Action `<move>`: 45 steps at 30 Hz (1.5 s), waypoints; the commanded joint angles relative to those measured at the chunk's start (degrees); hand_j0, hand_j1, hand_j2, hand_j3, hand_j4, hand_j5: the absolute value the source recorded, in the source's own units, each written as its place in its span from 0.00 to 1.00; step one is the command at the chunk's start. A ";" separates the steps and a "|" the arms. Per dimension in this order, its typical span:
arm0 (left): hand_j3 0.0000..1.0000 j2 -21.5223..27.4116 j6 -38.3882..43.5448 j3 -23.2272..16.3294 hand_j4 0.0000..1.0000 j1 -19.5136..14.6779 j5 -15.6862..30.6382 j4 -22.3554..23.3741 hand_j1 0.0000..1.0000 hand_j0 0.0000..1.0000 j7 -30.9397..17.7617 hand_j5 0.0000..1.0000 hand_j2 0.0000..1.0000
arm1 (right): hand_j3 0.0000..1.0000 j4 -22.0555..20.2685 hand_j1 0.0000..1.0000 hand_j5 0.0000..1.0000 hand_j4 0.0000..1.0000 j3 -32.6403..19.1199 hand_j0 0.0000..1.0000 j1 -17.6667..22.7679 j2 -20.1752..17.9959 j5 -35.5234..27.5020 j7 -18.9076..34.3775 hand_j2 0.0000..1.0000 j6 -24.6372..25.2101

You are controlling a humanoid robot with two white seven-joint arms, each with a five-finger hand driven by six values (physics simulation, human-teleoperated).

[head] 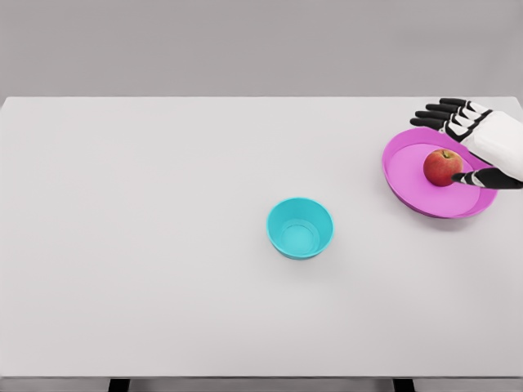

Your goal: Put the apple from the pink plate into the blue bowl with your right arm

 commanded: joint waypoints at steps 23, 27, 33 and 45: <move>1.00 0.00 0.00 0.00 1.00 0.00 0.02 -0.01 1.00 1.00 -0.01 1.00 1.00 | 1.00 26.67 1.00 1.00 1.00 6.47 1.00 -20.47 6.57 -0.71 35.17 1.00 0.01; 1.00 0.00 0.00 0.00 1.00 0.00 0.02 -0.01 1.00 1.00 -0.01 1.00 1.00 | 1.00 29.48 1.00 1.00 1.00 12.01 1.00 -25.40 9.39 -0.45 35.17 1.00 0.01; 1.00 0.00 0.00 0.00 1.00 0.00 0.02 -0.01 1.00 1.00 -0.01 1.00 1.00 | 1.00 33.53 1.00 1.00 1.00 13.07 1.00 -28.12 11.41 -0.10 35.17 1.00 0.01; 1.00 0.00 0.00 0.00 1.00 0.00 0.02 -0.01 1.00 1.00 -0.01 1.00 1.00 | 1.00 42.76 1.00 1.00 1.00 19.13 1.00 -33.57 15.81 0.26 35.17 1.00 0.01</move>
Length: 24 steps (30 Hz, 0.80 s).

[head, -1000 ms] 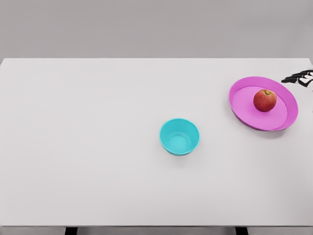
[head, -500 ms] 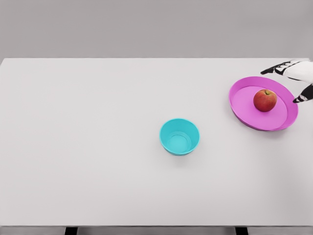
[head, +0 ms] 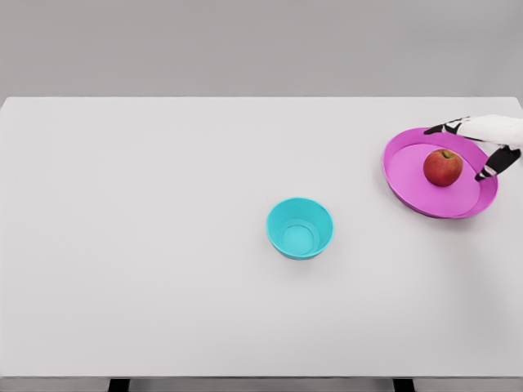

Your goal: Put the apple from the pink plate into the blue bowl with your right arm

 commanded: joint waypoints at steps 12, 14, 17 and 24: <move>1.00 0.00 0.00 0.00 1.00 0.00 0.03 -0.01 1.00 1.00 -0.01 1.00 1.00 | 1.00 4.25 1.00 1.00 1.00 3.86 1.00 -1.58 2.65 -0.01 -0.02 1.00 0.12; 1.00 0.00 0.00 0.00 1.00 0.00 0.03 -0.01 1.00 1.00 -0.01 1.00 1.00 | 1.00 4.25 1.00 1.00 1.00 3.86 1.00 -1.58 2.65 -0.01 -0.02 1.00 0.12; 1.00 0.00 0.00 0.00 1.00 0.00 0.03 -0.01 1.00 1.00 -0.01 1.00 1.00 | 1.00 4.34 1.00 1.00 1.00 4.12 1.00 -1.58 2.65 -0.01 -0.02 1.00 0.12; 1.00 0.00 0.00 0.00 1.00 0.00 0.03 -0.01 1.00 1.00 -0.01 1.00 1.00 | 1.00 6.09 1.00 1.00 1.00 5.18 1.00 -1.58 3.09 -0.01 -0.02 1.00 0.12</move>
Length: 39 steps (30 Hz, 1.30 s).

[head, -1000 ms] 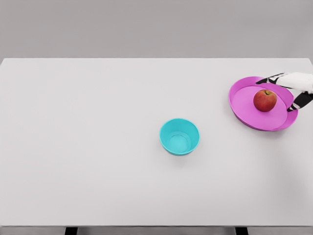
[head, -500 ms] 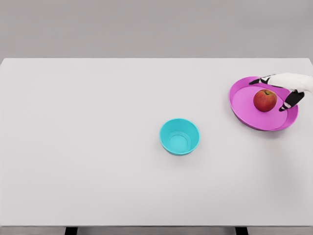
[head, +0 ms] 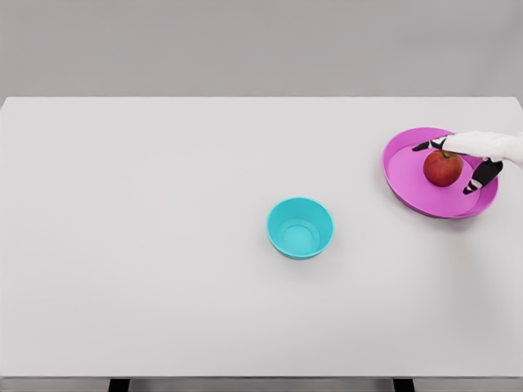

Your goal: Put the apple from the pink plate into the blue bowl with your right arm

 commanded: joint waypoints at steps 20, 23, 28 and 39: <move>1.00 0.00 0.00 0.00 1.00 0.00 0.03 -0.01 1.00 1.00 -0.01 1.00 1.00 | 0.67 2.69 0.67 0.67 0.67 1.73 0.67 -1.14 1.36 -0.29 -0.02 0.67 0.14; 1.00 0.00 0.00 0.00 1.00 0.00 0.03 -0.01 1.00 1.00 -0.01 1.00 1.00 | 0.60 2.60 0.60 0.60 0.60 1.73 0.60 -1.14 1.27 -0.29 -0.02 0.60 0.14; 1.00 0.00 0.00 0.00 1.00 0.00 0.03 -0.01 1.00 1.00 -0.01 1.00 1.00 | 0.56 2.43 0.56 0.56 0.56 1.73 0.56 -1.14 1.36 -0.29 -0.02 0.56 0.14; 1.00 0.00 0.00 0.00 1.00 0.00 0.03 -0.01 1.00 1.00 -0.01 1.00 1.00 | 0.56 1.73 0.56 0.56 0.56 1.11 0.56 -1.50 1.18 -0.38 -0.02 0.56 0.14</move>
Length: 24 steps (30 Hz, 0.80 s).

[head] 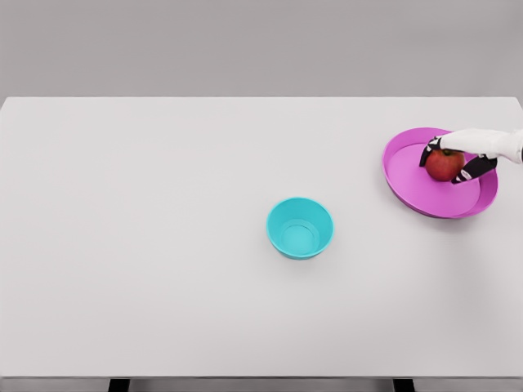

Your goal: Put the apple from the pink plate into the blue bowl with your right arm

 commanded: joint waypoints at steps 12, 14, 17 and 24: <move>1.00 0.00 0.00 0.00 1.00 0.00 0.03 -0.01 1.00 1.00 -0.01 1.00 1.00 | 0.56 -9.25 0.56 0.56 0.56 -0.44 0.56 -0.35 -1.13 -0.58 0.10 0.56 0.20; 1.00 0.00 0.00 0.00 1.00 0.00 0.03 -0.01 1.00 1.00 -0.01 1.00 1.00 | 0.56 -11.10 0.56 0.56 0.56 -0.44 0.56 -0.35 -1.48 -0.49 0.10 0.56 0.20; 1.00 0.00 0.00 0.00 1.00 0.00 0.03 -0.01 1.00 1.00 -0.01 1.00 1.00 | 0.56 -14.08 0.56 0.56 0.56 -0.44 0.56 -0.09 -2.10 -0.58 0.10 0.56 0.20; 1.00 0.00 0.00 0.00 1.00 0.00 0.03 -0.01 1.00 1.00 -0.01 1.00 1.00 | 0.56 -22.87 0.56 0.56 0.56 -0.44 0.56 0.79 -3.77 -0.67 0.10 0.56 0.20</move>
